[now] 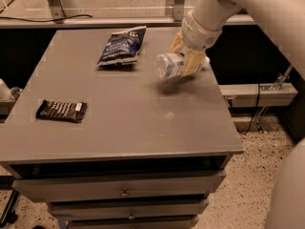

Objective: Move blue plastic bottle near blue chip bag

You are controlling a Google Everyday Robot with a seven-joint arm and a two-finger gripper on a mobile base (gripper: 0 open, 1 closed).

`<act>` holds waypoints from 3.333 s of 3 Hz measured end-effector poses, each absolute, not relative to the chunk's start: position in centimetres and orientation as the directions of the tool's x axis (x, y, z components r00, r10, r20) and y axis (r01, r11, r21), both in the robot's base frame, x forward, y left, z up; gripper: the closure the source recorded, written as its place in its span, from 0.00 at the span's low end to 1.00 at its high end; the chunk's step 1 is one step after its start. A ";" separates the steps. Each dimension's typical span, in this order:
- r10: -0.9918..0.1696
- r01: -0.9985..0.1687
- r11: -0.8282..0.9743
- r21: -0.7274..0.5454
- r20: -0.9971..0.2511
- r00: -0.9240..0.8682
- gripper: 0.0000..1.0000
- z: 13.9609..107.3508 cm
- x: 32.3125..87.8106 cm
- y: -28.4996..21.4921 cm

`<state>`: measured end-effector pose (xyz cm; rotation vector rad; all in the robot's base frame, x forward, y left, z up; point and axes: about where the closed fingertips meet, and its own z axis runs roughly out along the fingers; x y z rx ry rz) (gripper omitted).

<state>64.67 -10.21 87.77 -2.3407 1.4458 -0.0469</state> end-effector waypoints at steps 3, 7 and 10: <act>-0.822 -0.788 -0.473 -0.395 -0.124 0.555 1.00 89.7 67.3 -6.1; -0.393 -0.291 -0.835 -0.468 0.137 0.909 1.00 86.8 76.7 3.8; -0.266 -0.184 -0.868 -0.461 0.117 0.957 0.59 85.6 77.3 9.7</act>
Offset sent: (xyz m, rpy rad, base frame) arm 0.0213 0.0301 0.0128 -0.0151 -0.0381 0.0567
